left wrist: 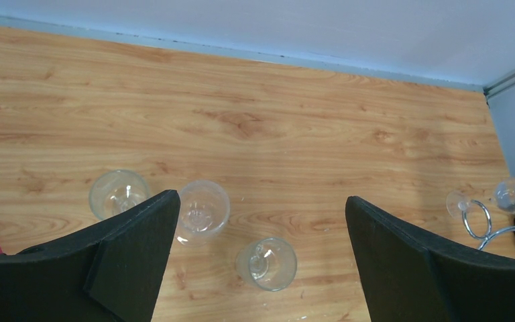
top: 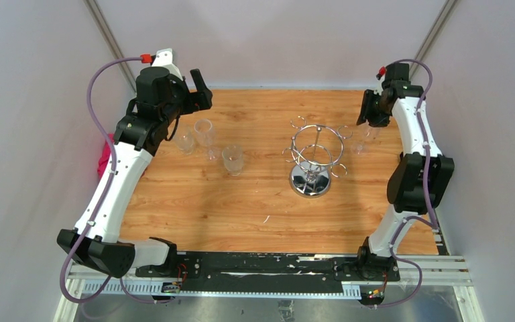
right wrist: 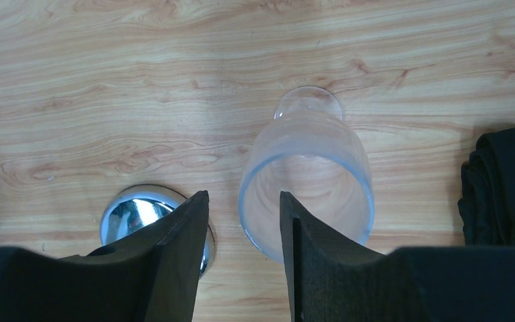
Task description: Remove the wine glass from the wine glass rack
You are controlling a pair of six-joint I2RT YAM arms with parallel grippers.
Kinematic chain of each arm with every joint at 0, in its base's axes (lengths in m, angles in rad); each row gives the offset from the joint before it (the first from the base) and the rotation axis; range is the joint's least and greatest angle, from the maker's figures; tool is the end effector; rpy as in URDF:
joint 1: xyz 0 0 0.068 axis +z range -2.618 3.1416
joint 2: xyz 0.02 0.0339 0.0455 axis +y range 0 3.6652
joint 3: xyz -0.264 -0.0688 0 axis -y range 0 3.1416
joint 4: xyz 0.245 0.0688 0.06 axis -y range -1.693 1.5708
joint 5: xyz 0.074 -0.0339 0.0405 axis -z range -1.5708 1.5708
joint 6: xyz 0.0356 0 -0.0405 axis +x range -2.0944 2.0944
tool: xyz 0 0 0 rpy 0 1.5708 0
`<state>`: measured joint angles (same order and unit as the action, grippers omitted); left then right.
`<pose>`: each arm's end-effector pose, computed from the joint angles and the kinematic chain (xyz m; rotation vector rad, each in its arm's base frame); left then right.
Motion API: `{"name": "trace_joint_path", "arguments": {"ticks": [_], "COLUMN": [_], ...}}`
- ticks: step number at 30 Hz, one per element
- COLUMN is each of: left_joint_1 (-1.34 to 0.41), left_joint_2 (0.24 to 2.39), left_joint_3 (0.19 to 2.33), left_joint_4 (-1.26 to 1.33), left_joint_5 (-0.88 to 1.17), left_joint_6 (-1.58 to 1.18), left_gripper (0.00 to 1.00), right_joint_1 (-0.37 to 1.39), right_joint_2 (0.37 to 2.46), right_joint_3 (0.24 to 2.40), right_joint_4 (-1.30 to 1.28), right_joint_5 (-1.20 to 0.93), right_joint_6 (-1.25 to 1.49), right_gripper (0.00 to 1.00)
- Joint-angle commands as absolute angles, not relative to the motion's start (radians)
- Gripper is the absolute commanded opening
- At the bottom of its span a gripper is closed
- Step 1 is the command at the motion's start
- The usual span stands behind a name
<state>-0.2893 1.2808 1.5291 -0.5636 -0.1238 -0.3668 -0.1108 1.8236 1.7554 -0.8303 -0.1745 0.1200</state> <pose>0.2612 -0.0732 0.4509 -0.1586 1.8905 -0.3319 0.4007 -0.0384 0.3269 0.2087 2.4542 0.2193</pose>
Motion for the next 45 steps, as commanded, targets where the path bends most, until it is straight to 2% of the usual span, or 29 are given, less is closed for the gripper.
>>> {"name": "trace_joint_path", "arguments": {"ticks": [1, 8, 13, 17, 22, 28, 36, 45], "left_joint_1": [-0.292, -0.293, -0.291, -0.291, -0.292, -0.292, -0.292, -0.292], "left_joint_2": [1.276, 1.279, 1.277, 1.271, 1.249, 1.194, 1.098, 1.086], "left_joint_3": [1.519, 1.516, 1.513, 1.506, 1.482, 1.408, 1.29, 1.283], "left_joint_4": [-0.557, -0.556, -0.556, -0.548, -0.516, -0.437, -0.304, -0.311], "left_joint_5": [-0.126, -0.126, -0.129, -0.13, -0.127, -0.094, -0.08, -0.073], "left_joint_6": [-0.362, -0.362, -0.361, -0.359, -0.353, -0.33, -0.319, -0.333], "left_gripper": [1.0, 1.0, 1.0, 1.0, 1.0, 1.0, 1.0, 1.0], "right_joint_1": [-0.123, -0.124, -0.123, -0.122, -0.119, -0.089, -0.055, -0.055], "right_joint_2": [1.776, 1.744, 1.712, 1.673, 1.586, 1.412, 1.078, 0.966], "right_joint_3": [1.784, 1.782, 1.783, 1.782, 1.734, 1.605, 1.297, 1.23], "right_joint_4": [-0.856, -0.858, -0.845, -0.832, -0.779, -0.686, -0.476, -0.467], "right_joint_5": [-0.177, -0.151, -0.148, -0.148, -0.119, -0.055, 0.187, 0.281], "right_joint_6": [0.135, 0.133, 0.134, 0.139, 0.15, 0.175, 0.204, 0.207], "right_gripper": [0.49, 0.58, 0.73, 0.76, 0.85, 0.88, 0.91, 0.95]}}
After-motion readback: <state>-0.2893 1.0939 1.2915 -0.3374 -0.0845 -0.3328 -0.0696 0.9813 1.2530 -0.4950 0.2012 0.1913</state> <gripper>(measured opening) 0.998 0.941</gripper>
